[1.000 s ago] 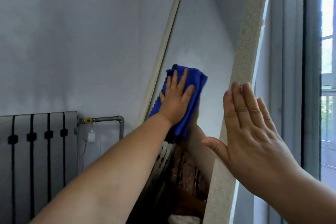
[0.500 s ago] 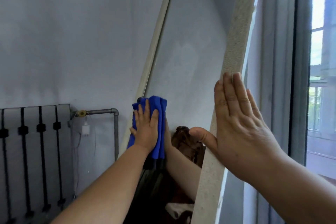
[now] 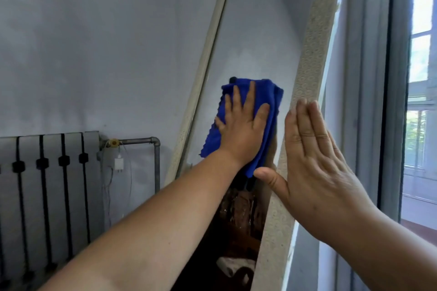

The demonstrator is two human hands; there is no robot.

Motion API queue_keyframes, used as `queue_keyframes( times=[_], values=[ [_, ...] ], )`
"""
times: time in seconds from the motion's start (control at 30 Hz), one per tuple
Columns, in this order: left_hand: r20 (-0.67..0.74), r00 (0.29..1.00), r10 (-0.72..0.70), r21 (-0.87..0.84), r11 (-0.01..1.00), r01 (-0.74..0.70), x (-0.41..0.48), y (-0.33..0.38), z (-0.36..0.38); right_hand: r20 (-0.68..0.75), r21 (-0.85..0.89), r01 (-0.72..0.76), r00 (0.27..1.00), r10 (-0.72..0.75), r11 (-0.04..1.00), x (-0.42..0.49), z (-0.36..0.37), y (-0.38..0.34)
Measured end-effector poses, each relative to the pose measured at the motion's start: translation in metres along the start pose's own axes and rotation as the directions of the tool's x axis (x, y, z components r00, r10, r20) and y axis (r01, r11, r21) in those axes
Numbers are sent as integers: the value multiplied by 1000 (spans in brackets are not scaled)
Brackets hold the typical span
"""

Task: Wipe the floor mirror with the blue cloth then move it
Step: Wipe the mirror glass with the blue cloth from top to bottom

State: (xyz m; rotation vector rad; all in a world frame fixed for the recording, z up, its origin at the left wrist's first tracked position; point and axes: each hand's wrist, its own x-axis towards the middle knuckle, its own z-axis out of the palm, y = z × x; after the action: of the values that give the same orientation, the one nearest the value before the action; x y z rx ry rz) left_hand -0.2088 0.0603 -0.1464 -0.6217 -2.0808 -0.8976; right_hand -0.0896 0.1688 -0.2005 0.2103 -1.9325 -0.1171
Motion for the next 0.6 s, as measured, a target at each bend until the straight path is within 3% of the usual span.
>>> queue_keyframes(
  times=[0.17, 0.27, 0.37, 0.43, 0.53, 0.6],
  values=[
    [93, 947, 306, 44, 949, -311, -89, -22, 7, -43, 35, -21, 999, 22, 999, -4, 3, -4],
    [171, 935, 310, 16, 948, -317, -127, -44, 7, -24, 58, -18, 1000, 19, 998, -12, 5, -7],
    [174, 932, 318, 64, 941, -333, -105, -47, 4, -27, 61, -9, 1000, 11, 998, -16, 4, -8],
    [100, 962, 253, 55, 964, -259, -62, -31, 1, -33, 51, -10, 999, 12, 999, -16, 3, -8],
    [11, 1000, 29, -28, 999, -28, 1, -7, -5, -21, 47, -7, 1000, 8, 999, -15, 4, -8],
    [-22, 1000, -4, -40, 999, 3, 9, -3, -2, -22, 45, -12, 1000, 13, 999, -15, 5, -8]
  ],
)
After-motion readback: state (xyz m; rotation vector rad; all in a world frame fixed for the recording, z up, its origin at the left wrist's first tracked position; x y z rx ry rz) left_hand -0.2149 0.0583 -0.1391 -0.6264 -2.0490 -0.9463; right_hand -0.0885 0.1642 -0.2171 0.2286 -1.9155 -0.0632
